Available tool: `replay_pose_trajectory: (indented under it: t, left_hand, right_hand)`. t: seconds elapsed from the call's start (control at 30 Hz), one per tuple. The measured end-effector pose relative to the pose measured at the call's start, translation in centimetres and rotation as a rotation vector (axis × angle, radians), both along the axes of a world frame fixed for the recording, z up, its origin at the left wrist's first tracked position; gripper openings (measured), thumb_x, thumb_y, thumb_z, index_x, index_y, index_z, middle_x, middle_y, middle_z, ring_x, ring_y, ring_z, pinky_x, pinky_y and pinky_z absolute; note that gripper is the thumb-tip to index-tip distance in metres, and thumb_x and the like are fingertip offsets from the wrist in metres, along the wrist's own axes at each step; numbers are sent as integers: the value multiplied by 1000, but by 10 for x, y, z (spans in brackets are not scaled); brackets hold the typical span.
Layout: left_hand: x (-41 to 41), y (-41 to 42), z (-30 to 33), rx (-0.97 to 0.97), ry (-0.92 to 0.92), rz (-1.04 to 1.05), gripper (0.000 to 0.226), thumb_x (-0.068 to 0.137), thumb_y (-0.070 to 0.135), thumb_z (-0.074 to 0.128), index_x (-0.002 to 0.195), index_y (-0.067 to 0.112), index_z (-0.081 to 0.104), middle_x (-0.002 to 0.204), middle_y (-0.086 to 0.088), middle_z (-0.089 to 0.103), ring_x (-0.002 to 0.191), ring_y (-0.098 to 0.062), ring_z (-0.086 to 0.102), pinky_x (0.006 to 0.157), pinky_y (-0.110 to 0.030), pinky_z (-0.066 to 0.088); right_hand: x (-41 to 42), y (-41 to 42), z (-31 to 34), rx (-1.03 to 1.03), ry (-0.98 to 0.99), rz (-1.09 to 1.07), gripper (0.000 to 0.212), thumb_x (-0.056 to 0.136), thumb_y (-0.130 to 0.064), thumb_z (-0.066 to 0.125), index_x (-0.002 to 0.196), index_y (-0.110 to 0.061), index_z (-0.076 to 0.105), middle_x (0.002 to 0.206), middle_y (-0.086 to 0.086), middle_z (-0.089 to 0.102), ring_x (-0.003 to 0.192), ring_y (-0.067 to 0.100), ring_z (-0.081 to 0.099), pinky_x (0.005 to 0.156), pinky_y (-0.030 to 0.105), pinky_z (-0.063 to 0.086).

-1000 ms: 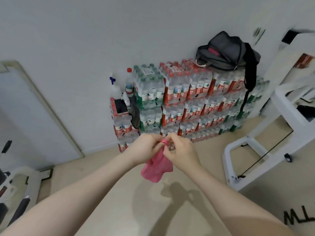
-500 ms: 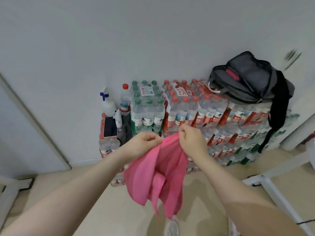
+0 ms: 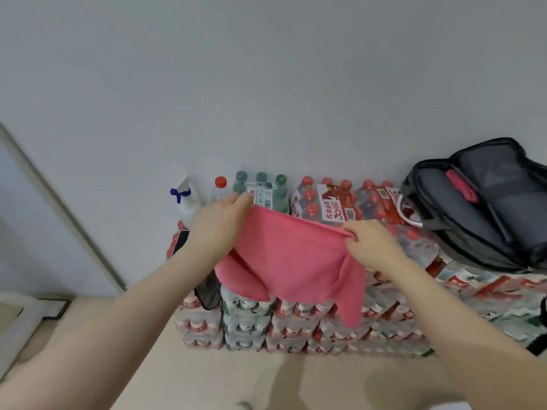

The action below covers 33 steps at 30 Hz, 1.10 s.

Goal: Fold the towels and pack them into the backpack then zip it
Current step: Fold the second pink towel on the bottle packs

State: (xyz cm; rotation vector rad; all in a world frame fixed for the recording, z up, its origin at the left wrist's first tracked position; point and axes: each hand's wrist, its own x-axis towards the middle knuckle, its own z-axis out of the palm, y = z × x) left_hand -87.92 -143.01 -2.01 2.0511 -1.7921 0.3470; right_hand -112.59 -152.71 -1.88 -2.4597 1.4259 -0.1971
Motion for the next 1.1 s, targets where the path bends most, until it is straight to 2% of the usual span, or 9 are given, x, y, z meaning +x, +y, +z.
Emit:
replay_pose_trajectory:
  t: [0.1,0.27,0.43,0.53,0.7,0.8,0.93,1.0,1.1]
  left_hand:
    - [31,-41,14,-44,36,106,17,80,-6,55,94,4,56,79,-16,58,61,-33,56,47,-31,37]
    - [53,-126,31,-103,-4,89,17,94,8,39,106,4,51,99,-18,57,78,-40,57,60,-43,39]
    - [65,-212,18,-257,9,86,27,88,15,38,103,2,56,93,-21,62,80,-38,59,68,-42,44]
    - [55,-232,-24,-188,-44,-54,31,75,11,51,106,9,49,93,-19,62,80,-36,62,69,-40,50]
    - [-1,-215,-70,36,-3,-515,12,82,25,39,87,16,46,76,-7,58,58,-26,59,44,-26,46]
    - [-34,-215,-79,104,22,-598,22,85,27,37,83,15,55,74,-3,58,53,-23,58,36,-25,42]
    - [-82,-222,-75,299,364,-624,37,86,34,38,92,7,63,84,-9,61,72,-20,55,66,-24,42]
    - [-105,-225,-73,358,513,-597,45,82,43,41,94,6,65,85,-9,64,74,-14,52,71,-18,37]
    - [-136,-224,-79,391,559,-314,49,79,54,56,97,8,59,90,-4,62,78,-18,54,71,-27,40]
  right_hand:
    - [-5,-46,3,-82,-117,-125,29,85,-2,43,62,-20,46,62,-2,51,66,25,50,51,30,34]
    - [2,-118,9,-163,-291,-133,27,85,3,45,102,-5,65,94,13,67,91,26,60,76,30,39]
    - [23,-199,16,0,-570,-301,22,91,0,46,107,0,61,99,10,61,93,20,54,63,13,37]
    - [19,-243,-10,156,-231,-341,34,87,-20,61,116,-2,57,114,16,62,106,27,57,84,26,42]
    - [0,-250,-36,330,56,-220,25,84,-30,64,93,-7,59,88,12,65,80,24,59,80,37,49]
    - [-9,-236,-42,370,179,-40,29,86,-38,59,105,-17,52,90,1,61,81,17,56,74,32,46]
    - [-14,-225,-54,390,194,49,29,85,-29,59,105,-13,46,83,3,59,69,18,55,57,32,43]
    - [-15,-234,-52,456,30,-7,3,86,-13,54,85,-13,51,65,7,59,52,18,55,50,30,48]
    - [-18,-253,-34,617,-182,-31,19,85,-8,51,68,-17,49,65,6,52,59,18,50,56,26,43]
